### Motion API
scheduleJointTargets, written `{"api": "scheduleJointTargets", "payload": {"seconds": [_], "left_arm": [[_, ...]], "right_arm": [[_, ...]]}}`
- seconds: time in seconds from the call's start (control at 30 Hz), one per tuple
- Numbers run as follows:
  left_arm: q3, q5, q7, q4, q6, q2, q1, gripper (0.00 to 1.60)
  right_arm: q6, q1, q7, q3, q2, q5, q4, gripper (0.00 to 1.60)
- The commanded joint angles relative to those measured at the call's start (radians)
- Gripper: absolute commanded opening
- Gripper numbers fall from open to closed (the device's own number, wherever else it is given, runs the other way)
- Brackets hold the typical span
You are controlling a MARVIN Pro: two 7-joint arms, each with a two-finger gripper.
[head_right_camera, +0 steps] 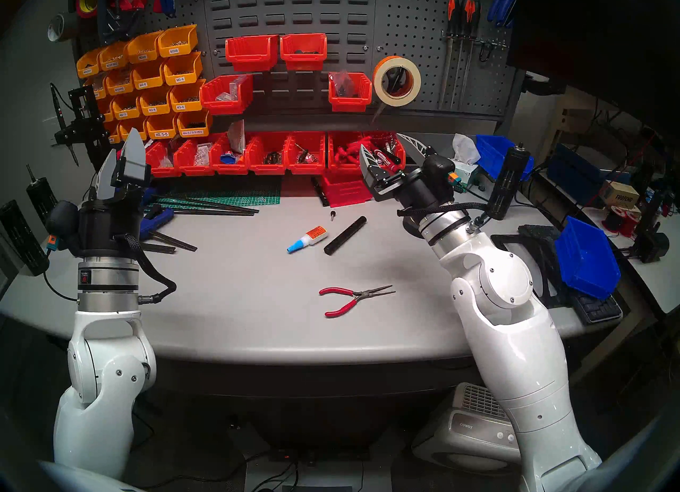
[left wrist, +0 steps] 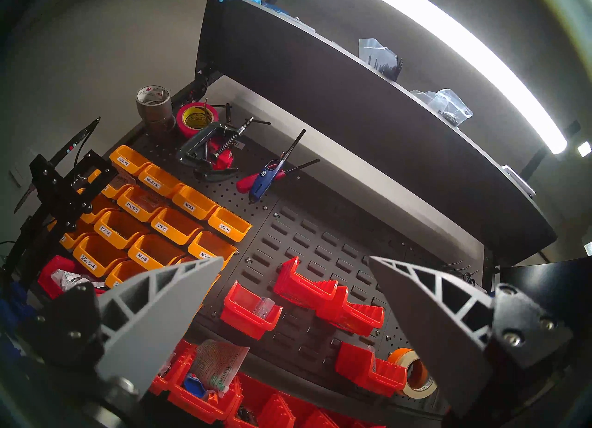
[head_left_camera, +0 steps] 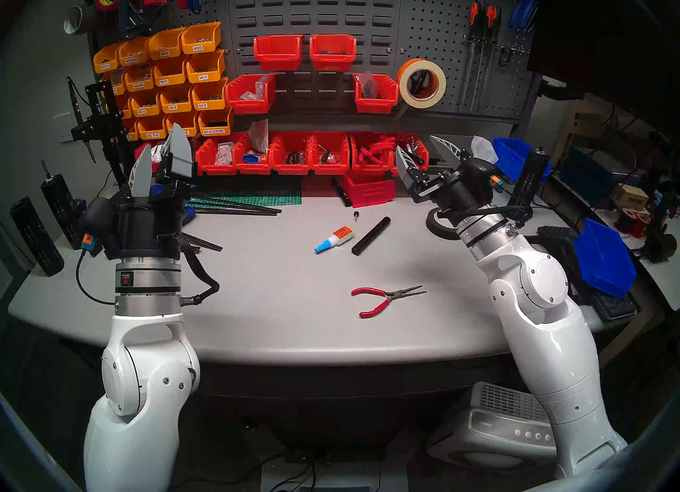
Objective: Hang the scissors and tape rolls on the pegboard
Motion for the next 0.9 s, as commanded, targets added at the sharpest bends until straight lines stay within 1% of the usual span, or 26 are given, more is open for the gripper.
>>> {"api": "scheduleJointTargets", "payload": {"seconds": [0.0, 0.03, 0.07, 0.1, 0.13, 0.23, 0.27, 0.37, 0.4, 0.43, 0.53, 0.73, 0.87], "left_arm": [[0.004, 0.008, 0.001, -0.027, -0.004, -0.001, -0.026, 1.6], [0.006, 0.009, 0.003, -0.027, -0.003, 0.0, -0.025, 1.6], [0.006, 0.009, 0.003, -0.027, -0.003, 0.0, -0.025, 1.6], [0.008, 0.012, 0.004, -0.025, -0.003, 0.002, -0.022, 1.6], [0.01, 0.012, 0.006, -0.026, 0.0, 0.004, -0.021, 1.6], [0.011, 0.013, 0.007, -0.026, 0.0, 0.005, -0.021, 1.6], [0.011, 0.014, 0.009, -0.027, 0.0, 0.005, -0.022, 1.6], [0.012, 0.014, 0.01, -0.027, 0.0, 0.006, -0.022, 1.6], [0.012, 0.015, 0.011, -0.028, 0.0, 0.006, -0.022, 1.6], [0.012, 0.016, 0.012, -0.028, 0.0, 0.007, -0.022, 1.6], [0.013, 0.017, 0.014, -0.028, 0.0, 0.008, -0.022, 1.6], [0.014, 0.017, 0.018, -0.029, -0.001, 0.01, -0.022, 1.6], [0.014, 0.018, 0.019, -0.029, -0.001, 0.011, -0.022, 1.6]], "right_arm": [[0.008, -0.074, -0.065, 0.032, -0.011, -0.029, -0.109, 1.6], [0.049, -0.126, -0.105, 0.046, -0.009, -0.041, -0.186, 1.6], [0.049, -0.126, -0.105, 0.046, -0.009, -0.041, -0.186, 1.6], [0.032, -0.114, -0.107, 0.037, -0.02, -0.046, -0.154, 1.6], [0.09, -0.167, -0.152, 0.052, -0.02, -0.054, -0.239, 1.6], [0.103, -0.177, -0.164, 0.054, -0.022, -0.06, -0.253, 1.6], [0.126, -0.188, -0.182, 0.056, -0.024, -0.067, -0.272, 1.6], [0.145, -0.197, -0.196, 0.058, -0.026, -0.071, -0.288, 1.6], [0.177, -0.209, -0.219, 0.06, -0.028, -0.079, -0.311, 1.6], [0.162, -0.192, -0.212, 0.052, -0.032, -0.081, -0.284, 1.6], [0.221, -0.22, -0.249, 0.058, -0.033, -0.09, -0.337, 1.6], [0.262, -0.222, -0.271, 0.054, -0.039, -0.098, -0.355, 1.6], [0.268, -0.222, -0.274, 0.053, -0.04, -0.099, -0.357, 1.6]]}}
